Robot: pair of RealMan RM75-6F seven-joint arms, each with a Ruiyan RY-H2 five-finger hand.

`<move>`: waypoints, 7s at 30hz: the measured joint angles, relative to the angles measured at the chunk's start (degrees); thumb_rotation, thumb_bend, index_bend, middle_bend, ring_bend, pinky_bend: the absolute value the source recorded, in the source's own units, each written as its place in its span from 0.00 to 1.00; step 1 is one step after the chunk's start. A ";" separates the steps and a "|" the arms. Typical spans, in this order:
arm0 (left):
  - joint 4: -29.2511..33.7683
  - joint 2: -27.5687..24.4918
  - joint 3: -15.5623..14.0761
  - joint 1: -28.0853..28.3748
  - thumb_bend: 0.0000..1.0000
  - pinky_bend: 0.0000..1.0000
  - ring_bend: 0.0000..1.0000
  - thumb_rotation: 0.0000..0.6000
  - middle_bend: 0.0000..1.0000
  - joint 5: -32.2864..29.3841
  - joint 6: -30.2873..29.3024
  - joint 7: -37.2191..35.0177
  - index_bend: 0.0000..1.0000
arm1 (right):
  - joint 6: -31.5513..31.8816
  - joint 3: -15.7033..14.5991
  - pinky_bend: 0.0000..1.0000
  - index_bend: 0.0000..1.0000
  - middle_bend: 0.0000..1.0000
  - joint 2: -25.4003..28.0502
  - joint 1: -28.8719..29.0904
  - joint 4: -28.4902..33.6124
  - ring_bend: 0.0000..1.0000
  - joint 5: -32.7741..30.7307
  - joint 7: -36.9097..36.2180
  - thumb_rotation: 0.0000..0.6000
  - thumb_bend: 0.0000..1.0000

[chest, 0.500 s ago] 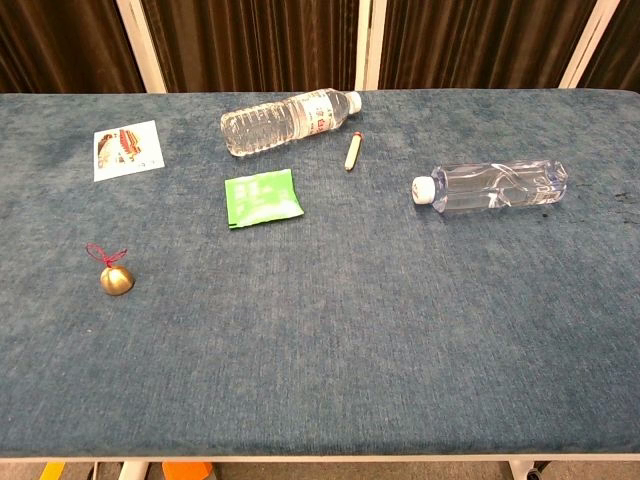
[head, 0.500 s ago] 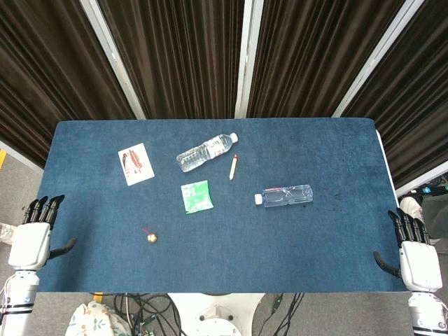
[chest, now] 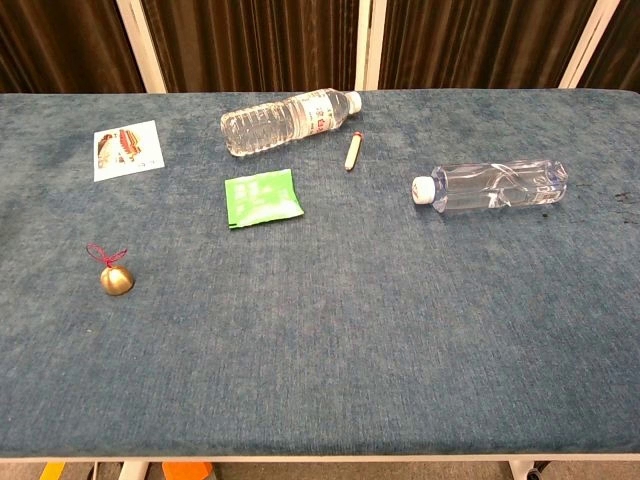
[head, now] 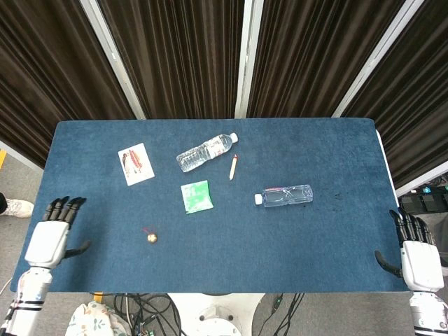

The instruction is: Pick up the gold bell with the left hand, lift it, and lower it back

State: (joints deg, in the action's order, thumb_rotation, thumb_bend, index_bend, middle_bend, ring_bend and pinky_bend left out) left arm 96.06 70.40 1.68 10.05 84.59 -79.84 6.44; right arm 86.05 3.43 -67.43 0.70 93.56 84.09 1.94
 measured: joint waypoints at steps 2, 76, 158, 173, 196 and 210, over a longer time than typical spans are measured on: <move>0.18 0.82 -0.18 0.91 0.18 0.02 0.00 1.00 0.09 0.59 1.32 0.60 0.11 | -0.15 -0.12 0.00 0.00 0.00 0.05 0.09 0.08 0.00 0.17 0.42 1.00 0.17; -4.47 14.65 0.38 14.36 0.34 0.04 0.01 1.00 0.22 -6.82 17.54 6.83 0.49 | -1.76 -0.60 0.00 0.00 0.00 -1.13 0.10 -3.59 0.00 -0.88 -2.12 1.00 0.17; 1.00 2.23 9.55 13.49 0.41 0.07 0.07 1.00 0.32 -13.68 9.99 0.01 0.66 | -1.54 -0.46 0.00 0.00 0.00 -1.11 0.34 -2.87 0.00 -0.26 -1.43 1.00 0.17; 1.73 1.40 9.00 14.23 0.41 0.07 0.07 1.00 0.33 -15.00 12.64 7.69 0.69 | -1.66 -0.51 0.00 0.00 0.00 -1.18 0.31 -3.00 0.00 -0.54 -1.49 1.00 0.17; 6.28 -3.03 7.30 16.40 0.38 0.04 0.04 1.00 0.19 -11.49 23.40 -6.49 0.72 | -2.18 -0.65 0.00 0.00 0.00 -1.67 0.38 -3.87 0.00 -0.74 -2.05 1.00 0.17; 9.88 -1.55 8.16 16.75 0.40 0.02 0.04 1.00 0.18 -22.27 15.64 8.12 0.71 | -2.25 -0.31 0.00 0.00 0.00 -1.50 0.30 -4.07 0.00 -1.46 -2.46 1.00 0.17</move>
State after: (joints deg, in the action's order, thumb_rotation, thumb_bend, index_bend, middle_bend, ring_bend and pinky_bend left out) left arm 105.95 68.85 9.84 26.80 62.32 -64.20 14.56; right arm 83.80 3.12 -68.93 1.00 89.49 82.63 -0.52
